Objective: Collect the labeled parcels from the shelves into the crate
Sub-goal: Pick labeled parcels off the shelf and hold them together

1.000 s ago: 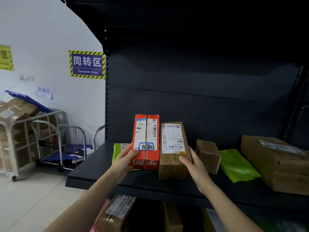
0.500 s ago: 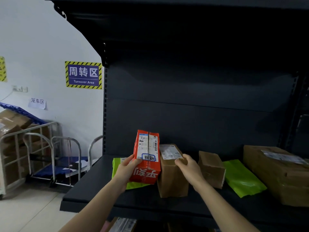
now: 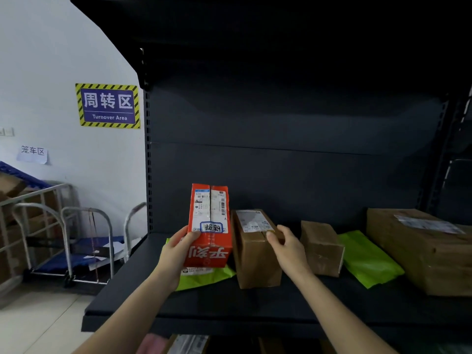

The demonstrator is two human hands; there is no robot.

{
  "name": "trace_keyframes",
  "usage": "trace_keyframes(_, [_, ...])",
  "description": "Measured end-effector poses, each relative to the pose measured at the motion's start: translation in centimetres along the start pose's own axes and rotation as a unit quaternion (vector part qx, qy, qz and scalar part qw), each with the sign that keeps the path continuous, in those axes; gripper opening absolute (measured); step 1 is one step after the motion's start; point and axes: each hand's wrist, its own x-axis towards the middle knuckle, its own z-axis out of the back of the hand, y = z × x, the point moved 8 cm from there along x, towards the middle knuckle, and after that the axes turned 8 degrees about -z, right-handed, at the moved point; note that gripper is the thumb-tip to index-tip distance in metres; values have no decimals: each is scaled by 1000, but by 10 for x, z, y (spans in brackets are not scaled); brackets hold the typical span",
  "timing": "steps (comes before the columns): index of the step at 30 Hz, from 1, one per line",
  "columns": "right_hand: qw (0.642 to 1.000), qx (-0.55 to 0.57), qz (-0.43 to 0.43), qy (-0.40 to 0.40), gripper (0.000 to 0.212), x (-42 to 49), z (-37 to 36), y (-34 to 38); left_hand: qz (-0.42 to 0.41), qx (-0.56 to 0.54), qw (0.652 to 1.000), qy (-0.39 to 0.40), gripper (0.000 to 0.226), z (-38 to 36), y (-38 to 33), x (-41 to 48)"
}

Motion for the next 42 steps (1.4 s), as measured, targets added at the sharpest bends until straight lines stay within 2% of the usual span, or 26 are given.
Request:
trace_keyframes(7, [996, -51, 47, -54, 46, -6, 27, -10, -27, -9, 999, -22, 27, 1, -14, -15])
trace_keyframes(15, [979, -152, 131, -24, 56, -22, 57, -14, -90, 34, 993, -67, 43, -19, -44, -50])
trace_keyframes(21, [949, -253, 190, 3, 60, -35, 106, -40, -110, 64, 985, -119, 51, -71, -43, -97])
trace_keyframes(25, [935, -281, 215, 23, 61, -39, 132, -55, -138, 63, 976, -155, 54, -109, -48, -133])
trace_keyframes(31, [943, -258, 206, 36, 56, -37, 158, -78, -161, 92, 974, -132, 55, -173, -48, -162])
trace_keyframes(36, [947, -256, 194, 23, 46, -34, 176, -84, -136, 93, 983, -82, 58, -220, -24, -157])
trace_keyframes(42, [945, -271, 182, 18, 51, -24, 184, -89, -111, 114, 980, -121, 79, -214, 3, -141])
